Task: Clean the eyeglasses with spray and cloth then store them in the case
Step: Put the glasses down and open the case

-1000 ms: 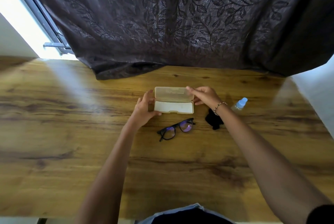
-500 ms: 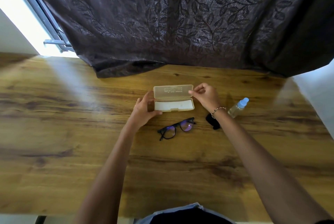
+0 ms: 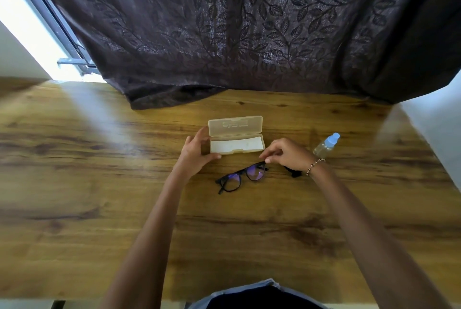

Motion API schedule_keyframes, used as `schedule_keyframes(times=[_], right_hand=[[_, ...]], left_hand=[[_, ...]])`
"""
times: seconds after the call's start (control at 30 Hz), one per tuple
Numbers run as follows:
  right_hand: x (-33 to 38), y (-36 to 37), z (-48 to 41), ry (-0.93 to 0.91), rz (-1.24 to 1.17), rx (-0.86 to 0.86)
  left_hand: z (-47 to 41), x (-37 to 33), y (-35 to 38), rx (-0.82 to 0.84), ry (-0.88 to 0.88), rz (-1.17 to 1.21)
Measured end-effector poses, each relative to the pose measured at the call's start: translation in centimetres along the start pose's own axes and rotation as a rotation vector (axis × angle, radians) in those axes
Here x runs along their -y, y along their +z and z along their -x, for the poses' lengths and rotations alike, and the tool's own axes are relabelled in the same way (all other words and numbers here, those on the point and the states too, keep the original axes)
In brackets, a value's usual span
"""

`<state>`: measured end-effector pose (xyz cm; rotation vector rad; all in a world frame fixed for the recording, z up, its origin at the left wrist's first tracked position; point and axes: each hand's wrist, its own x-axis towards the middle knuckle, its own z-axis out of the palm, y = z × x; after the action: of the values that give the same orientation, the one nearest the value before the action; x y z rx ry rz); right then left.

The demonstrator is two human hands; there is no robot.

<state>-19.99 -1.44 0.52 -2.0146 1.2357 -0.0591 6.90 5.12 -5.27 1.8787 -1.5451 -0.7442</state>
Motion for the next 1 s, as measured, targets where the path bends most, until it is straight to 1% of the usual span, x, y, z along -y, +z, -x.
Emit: schedule_keyframes(times=[0.23, 0.4, 0.5, 0.6, 0.73, 1.0], right_hand=[[-0.8, 0.7, 0.2, 0.006, -0.063, 0.017], [-1.0, 0.4, 0.5, -0.010, -0.325, 0.035], [-0.7, -0.3, 0.6, -0.008, -0.441, -0.020], [-0.1, -1.4, 0.2, 0.013, -0.565, -0.121], [0.8, -2.1, -1.0, 0.031, -0.564, -0.214], [1.6, -1.5, -3.0, 0.141, -0.543, -0.189]], left_hand=[[0.2, 0.1, 0.1, -0.016, 0.022, 0.011], [0.2, 0.0, 0.0, -0.027, 0.053, 0.005], [0.2, -0.1, 0.0, -0.034, 0.054, 0.004], [0.2, 0.1, 0.0, -0.032, 0.055, 0.001], [0.2, 0.1, 0.1, -0.033, 0.039, 0.004], [0.0, 0.2, 0.1, -0.032, 0.038, -0.011]])
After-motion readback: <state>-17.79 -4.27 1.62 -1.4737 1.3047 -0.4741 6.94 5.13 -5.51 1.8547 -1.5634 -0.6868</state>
